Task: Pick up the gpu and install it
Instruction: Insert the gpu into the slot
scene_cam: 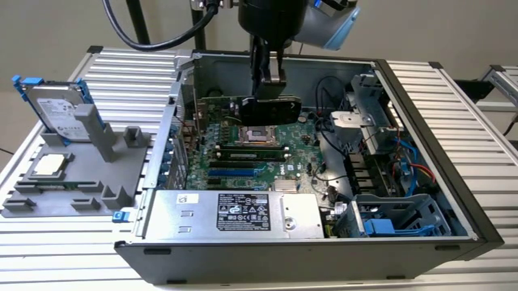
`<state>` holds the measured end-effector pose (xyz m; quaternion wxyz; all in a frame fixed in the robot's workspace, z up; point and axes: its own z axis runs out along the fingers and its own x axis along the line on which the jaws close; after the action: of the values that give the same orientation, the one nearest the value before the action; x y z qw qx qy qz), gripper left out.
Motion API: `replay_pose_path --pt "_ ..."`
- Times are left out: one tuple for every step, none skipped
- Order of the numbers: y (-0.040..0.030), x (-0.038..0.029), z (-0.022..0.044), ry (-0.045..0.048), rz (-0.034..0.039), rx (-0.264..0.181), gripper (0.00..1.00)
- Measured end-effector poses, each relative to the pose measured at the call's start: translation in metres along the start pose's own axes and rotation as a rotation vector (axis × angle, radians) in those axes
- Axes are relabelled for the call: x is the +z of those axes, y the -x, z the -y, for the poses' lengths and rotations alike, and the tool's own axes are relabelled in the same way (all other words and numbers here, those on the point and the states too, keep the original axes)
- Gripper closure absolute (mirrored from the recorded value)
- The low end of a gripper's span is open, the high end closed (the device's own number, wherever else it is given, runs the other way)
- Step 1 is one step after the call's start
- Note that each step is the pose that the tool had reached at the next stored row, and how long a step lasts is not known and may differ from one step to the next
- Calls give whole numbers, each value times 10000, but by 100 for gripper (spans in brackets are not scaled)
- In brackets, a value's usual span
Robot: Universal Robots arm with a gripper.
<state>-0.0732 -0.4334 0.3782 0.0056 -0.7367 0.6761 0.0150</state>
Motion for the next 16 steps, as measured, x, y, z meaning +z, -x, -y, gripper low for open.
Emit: replay_pose_path --pt "0 3 0 0 0 0 100" --pt "0 6 0 0 0 0 100" --pt "0 9 0 -2 1 0 100" --pt "0 12 0 -2 1 0 100" --pt "-1 16 0 -3 2 0 100" --pt "-1 19 0 -3 1 0 100" --pt "-1 22 0 -3 1 0 100" --pt "-1 25 0 -4 2 0 100" --pt "-1 27 0 -4 1 0 100" --pt "-1 29 0 -5 1 0 100" --pt "-1 31 0 -5 1 0 100" --pt "-1 33 0 -5 2 0 100" --pt "-1 36 0 -6 4 0 100" --pt "-1 37 0 -5 5 0 100" --pt "-1 39 0 -5 6 0 100" --pt "-1 41 0 -6 8 1 100"
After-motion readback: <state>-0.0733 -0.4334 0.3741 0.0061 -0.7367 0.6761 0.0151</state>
